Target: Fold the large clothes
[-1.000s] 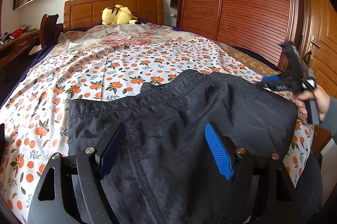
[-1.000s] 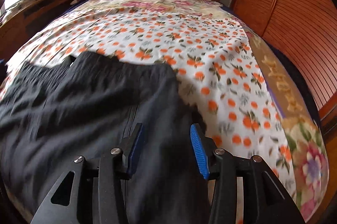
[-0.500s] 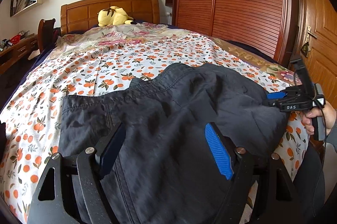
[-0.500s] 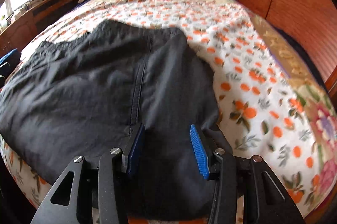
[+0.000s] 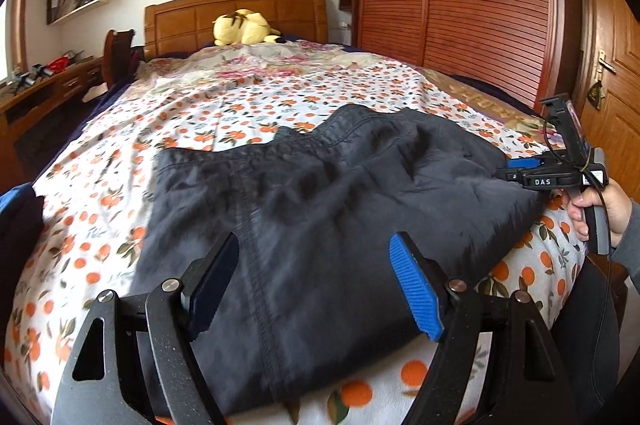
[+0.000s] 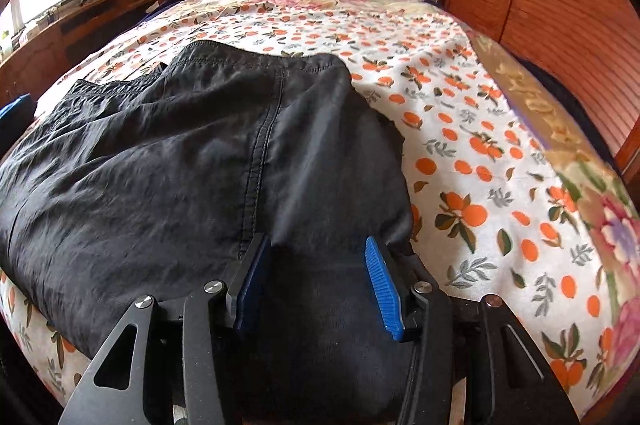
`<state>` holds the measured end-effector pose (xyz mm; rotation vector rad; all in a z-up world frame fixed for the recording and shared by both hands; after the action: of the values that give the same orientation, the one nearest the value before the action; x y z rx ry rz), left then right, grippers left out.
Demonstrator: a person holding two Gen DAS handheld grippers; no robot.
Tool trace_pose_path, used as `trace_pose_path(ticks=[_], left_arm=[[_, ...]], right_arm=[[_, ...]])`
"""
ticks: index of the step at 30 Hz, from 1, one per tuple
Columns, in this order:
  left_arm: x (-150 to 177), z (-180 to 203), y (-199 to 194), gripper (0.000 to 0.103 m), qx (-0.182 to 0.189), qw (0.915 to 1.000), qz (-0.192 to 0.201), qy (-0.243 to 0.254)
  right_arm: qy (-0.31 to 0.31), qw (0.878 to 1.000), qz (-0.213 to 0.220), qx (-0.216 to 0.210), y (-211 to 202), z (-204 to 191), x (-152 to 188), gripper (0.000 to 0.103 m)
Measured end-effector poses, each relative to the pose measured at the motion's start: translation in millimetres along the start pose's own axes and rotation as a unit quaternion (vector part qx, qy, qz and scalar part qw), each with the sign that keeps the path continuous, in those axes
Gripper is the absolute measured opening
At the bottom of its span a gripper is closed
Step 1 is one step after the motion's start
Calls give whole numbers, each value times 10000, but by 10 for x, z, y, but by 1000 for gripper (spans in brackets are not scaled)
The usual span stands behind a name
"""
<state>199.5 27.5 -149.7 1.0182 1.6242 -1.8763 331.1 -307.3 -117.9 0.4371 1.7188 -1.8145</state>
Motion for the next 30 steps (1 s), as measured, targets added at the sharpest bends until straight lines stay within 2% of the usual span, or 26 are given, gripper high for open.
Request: trace_pose_path(ticks=[4, 9, 15, 20, 23, 26, 30], left_arm=[[95, -176, -166, 79, -156, 9995, 21, -291], [228, -407, -258, 79, -395, 9976, -84, -559], [346, -633, -276, 79, -637, 9942, -204, -846], [432, -685, -273, 78, -744, 9930, -323, -856], [498, -693, -307, 72, -802, 9927, -331, -836], [581, -738, -294, 65, -832, 9911, -452, -931], [698, -808, -208, 64, -964, 9866, -757, -1079]], right_arm=[[-157, 9997, 176, 91, -137, -99, 4, 51], [-283, 9981, 453, -301, -386, -292, -23, 51], [-675, 9917, 645, -880, -539, -751, -127, 51], [-1140, 9819, 585, -1398, -440, -1250, -209, 51], [-1326, 9778, 474, -1552, -317, -1420, -169, 51], [-1384, 9771, 442, -1555, -211, -1440, -54, 51], [-1428, 9723, 468, -1790, -26, -1338, 13, 53]])
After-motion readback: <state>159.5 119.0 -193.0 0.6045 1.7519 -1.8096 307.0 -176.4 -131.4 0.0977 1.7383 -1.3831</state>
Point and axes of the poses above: each gripper's, at about its wrist camera, not at the fingertips, and y roughly the way its jaws point, z to its right, x to its underside, the point moved 3 cm from there along y, roughly the way its jaws point, and after that the axes turned 6 degrees about -z, right-handed, at the moved point
